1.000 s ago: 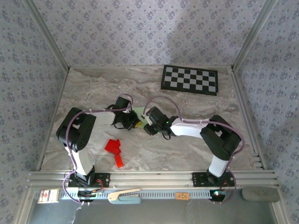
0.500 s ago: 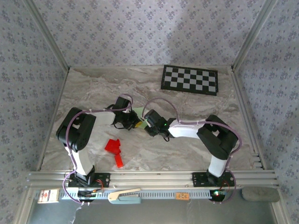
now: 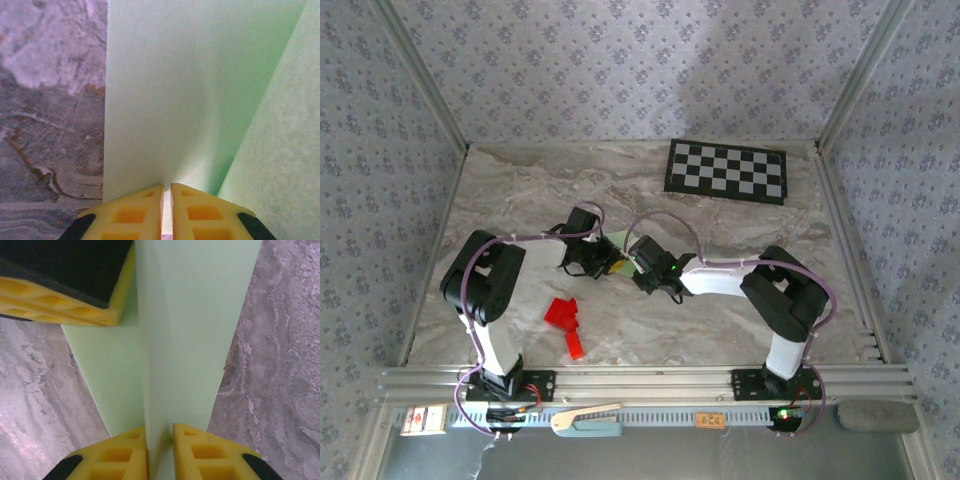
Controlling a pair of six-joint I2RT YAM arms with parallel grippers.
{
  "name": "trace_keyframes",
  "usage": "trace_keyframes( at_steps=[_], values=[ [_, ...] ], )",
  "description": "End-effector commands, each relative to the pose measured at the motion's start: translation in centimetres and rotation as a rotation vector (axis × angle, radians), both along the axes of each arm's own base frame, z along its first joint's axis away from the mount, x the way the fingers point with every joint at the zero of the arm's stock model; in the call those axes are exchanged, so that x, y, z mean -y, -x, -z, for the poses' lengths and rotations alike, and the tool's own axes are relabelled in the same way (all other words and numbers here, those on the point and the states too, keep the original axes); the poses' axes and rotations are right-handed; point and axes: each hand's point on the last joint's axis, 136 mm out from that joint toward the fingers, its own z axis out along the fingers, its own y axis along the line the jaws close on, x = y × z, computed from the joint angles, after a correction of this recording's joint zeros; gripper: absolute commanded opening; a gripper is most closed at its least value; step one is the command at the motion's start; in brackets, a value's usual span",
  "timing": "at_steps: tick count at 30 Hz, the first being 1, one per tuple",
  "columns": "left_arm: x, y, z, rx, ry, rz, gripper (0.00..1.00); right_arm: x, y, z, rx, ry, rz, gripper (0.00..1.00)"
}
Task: Fold a paper plane with a square sheet of paper (pick it up from the middle)
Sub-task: Fourth fold the wing at the center of the table.
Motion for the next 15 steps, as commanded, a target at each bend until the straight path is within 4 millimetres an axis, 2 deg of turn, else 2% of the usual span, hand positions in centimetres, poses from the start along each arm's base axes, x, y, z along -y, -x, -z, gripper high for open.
trace_keyframes(
  at_steps=[1, 15],
  values=[
    [-0.7, 1.3, 1.4, -0.062, -0.052, 0.014, 0.13, 0.1, 0.8, 0.6, -0.047, 0.010, -0.018, 0.18],
    [-1.3, 0.8, -0.1, -0.005, -0.101, 0.038, 0.15, -0.1, 1.3, 0.9, -0.213, -0.096, -0.020, 0.13]
  ],
)
